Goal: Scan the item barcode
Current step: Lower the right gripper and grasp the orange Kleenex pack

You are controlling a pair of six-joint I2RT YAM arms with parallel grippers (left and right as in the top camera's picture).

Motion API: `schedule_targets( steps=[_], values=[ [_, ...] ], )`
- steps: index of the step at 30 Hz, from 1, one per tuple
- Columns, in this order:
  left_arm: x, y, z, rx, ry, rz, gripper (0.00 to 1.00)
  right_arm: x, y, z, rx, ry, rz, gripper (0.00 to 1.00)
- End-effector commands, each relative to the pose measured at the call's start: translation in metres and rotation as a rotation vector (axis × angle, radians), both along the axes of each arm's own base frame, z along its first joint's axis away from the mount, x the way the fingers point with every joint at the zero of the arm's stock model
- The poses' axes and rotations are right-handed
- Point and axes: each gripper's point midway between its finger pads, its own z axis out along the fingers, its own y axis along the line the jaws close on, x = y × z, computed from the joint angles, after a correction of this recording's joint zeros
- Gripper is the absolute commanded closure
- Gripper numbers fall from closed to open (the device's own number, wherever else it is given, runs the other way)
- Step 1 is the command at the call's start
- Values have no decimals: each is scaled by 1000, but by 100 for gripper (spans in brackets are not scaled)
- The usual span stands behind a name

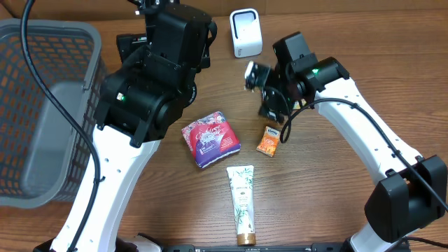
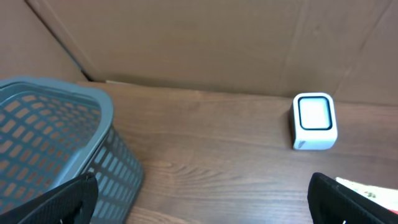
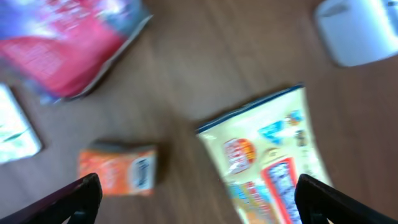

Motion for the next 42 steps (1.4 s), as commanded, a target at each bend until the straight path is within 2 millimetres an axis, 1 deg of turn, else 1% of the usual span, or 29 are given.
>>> schedule_targets(
  steps=[1, 2, 4, 5, 6, 7, 8, 12, 15, 19, 21, 23, 25, 26, 28, 29, 30, 31, 34, 35, 39, 42],
  values=[
    [-4, 5, 2, 39, 7, 10, 0, -24, 9, 28, 96, -2, 93, 0],
    [-5, 5, 1, 41, 10, 9, 1, -30, 10, 26, 113, 24, 99, 0],
    [-6, 6, -1, 39, 17, 13, 0, -42, 11, 13, 146, 85, 108, 0],
    [-6, 6, -1, 35, 19, 17, 0, -46, 11, 5, 152, 108, 111, 0],
    [-7, 7, -2, 33, 23, 21, 0, -52, 9, -9, 147, 135, 110, 0],
    [-8, 7, -3, 32, 26, 23, 0, -56, 8, -17, 141, 149, 108, 0],
    [-8, 7, -4, 35, 30, 22, 1, -62, 5, -29, 135, 171, 107, 0],
    [-9, 8, -5, 40, 38, 22, 0, -73, 1, -56, 120, 195, 127, 0],
    [-9, 8, -5, 39, 38, 22, 0, -75, 0, -63, 117, 194, 129, 0],
    [-9, 8, -5, 36, 37, 23, 0, -66, -3, -73, 86, 145, 139, 0],
    [-9, 6, -6, 32, 42, 17, 0, -64, -5, -80, 68, 149, 134, 0],
    [-10, 4, -9, 26, 52, 4, 0, -63, -9, -92, 37, 166, 128, 0],
    [-11, 5, -10, 31, 61, 5, 0, -62, -9, -95, 34, 165, 126, 2],
    [-12, 5, -11, 33, 66, 5, 0, -61, -9, -95, 37, 164, 126, 6],
    [-13, 6, -13, 39, 77, 5, 0, -61, -9, -94, 38, 161, 126, 20],
    [-14, 7, -14, 42, 83, 5, 0, -61, -9, -93, 38, 160, 123, 34],
    [-15, 7, -14, 45, 87, 5, 0, -61, -8, -93, 40, 158, 124, 58],
    [-16, 8, -15, 48, 92, 5, 0, -60, -8, -92, 40, 157, 124, 71],
    [-18, 9, -18, 51, 107, 10, 0, -60, -9, -92, 40, 157, 123, 94],
    [-19, 9, -19, 48, 110, 14, 0, -61, -8, -92, 44, 158, 122, 96],
    [-20, 10, -20, 38, 112, 24, 0, -64, -1, -89, 86, 175, 134, 96],
    [-20, 10, -19, 36, 108, 24, 0, -66, 0, -89, 95, 181, 137, 96]
  ],
)
